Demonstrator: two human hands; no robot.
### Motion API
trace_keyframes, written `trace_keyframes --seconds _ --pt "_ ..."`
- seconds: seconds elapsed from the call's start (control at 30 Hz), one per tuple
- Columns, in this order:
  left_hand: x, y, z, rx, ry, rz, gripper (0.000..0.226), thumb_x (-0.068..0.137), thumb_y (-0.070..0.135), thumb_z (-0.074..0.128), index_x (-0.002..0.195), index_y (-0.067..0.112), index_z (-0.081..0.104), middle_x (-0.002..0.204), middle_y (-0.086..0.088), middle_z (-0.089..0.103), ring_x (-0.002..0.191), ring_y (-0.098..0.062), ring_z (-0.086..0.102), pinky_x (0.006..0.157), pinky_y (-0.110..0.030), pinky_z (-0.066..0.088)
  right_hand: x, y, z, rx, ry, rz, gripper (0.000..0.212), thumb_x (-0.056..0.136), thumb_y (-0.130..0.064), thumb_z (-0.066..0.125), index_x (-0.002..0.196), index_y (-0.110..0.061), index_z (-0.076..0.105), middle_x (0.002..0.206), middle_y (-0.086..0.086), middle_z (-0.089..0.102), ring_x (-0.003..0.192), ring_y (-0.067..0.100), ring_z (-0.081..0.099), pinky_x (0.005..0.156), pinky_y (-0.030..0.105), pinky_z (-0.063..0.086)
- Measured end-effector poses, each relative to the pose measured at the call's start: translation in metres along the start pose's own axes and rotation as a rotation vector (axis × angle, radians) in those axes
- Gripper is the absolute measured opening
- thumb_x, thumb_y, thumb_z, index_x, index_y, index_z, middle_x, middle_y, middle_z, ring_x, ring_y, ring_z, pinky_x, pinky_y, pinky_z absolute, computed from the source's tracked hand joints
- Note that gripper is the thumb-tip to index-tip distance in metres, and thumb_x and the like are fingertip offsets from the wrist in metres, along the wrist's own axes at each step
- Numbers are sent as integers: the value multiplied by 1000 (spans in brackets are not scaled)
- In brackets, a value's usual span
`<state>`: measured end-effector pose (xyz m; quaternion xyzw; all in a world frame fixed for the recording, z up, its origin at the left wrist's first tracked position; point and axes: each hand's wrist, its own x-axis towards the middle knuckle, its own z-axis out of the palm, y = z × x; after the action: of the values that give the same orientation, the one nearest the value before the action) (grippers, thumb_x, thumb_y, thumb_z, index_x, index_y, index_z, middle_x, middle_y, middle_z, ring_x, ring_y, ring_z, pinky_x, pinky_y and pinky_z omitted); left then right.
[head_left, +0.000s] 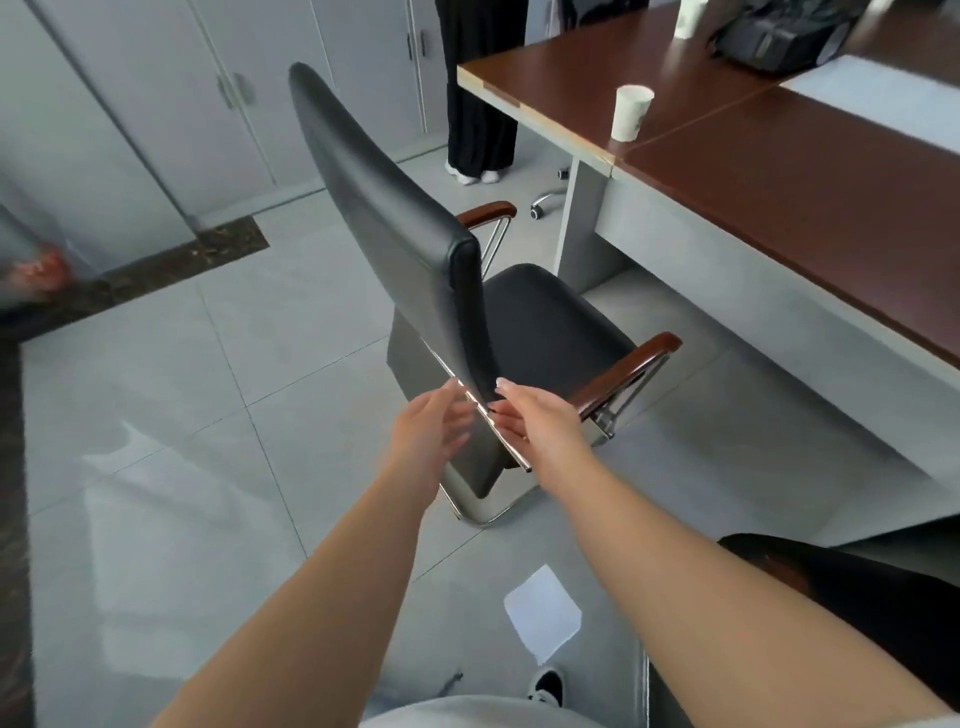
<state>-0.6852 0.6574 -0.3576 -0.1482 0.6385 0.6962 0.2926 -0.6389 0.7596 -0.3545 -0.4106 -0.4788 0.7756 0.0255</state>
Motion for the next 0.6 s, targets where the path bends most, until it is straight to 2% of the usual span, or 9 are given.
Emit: trace_keyframes --seconds 0.1,0.2,0.27,0.43,0.6 --pt "10 22 -52 -104 22 21 11 90 25 58 83 18 63 78 -1 64 75 -14 58 77 -26 48 -2 11 55 -10 -14 -24 9 87 -17 64 83 -10 61 72 2 62 69 12 60 77 24 52" --pt "25 55 -111 -120 -25 85 8 90 23 58 86 18 63 75 1 64 72 -11 59 73 -24 48 -6 9 117 90 -47 -92 11 87 -14 64 79 -10 57 72 4 61 65 11 58 65 17 52" --pt "36 80 -144 -66 -81 132 9 89 25 59 88 18 63 72 3 66 73 -11 61 75 -25 49 -12 3 157 149 -49 -134 12 88 -13 63 79 -10 56 71 3 60 63 10 57 59 14 52" --pt "54 145 -192 47 -246 238 13 90 28 58 94 16 61 80 2 64 75 -10 60 78 -25 49 -22 -17 234 68 -49 -345 10 88 -18 64 81 -13 58 73 -1 63 67 8 60 74 20 52" --pt "70 195 -183 230 -450 315 10 90 30 57 87 20 60 78 6 62 79 -10 58 83 -27 46 -31 -64 234 -139 128 -606 10 85 -25 66 76 -22 62 77 -6 67 76 6 64 81 21 53"
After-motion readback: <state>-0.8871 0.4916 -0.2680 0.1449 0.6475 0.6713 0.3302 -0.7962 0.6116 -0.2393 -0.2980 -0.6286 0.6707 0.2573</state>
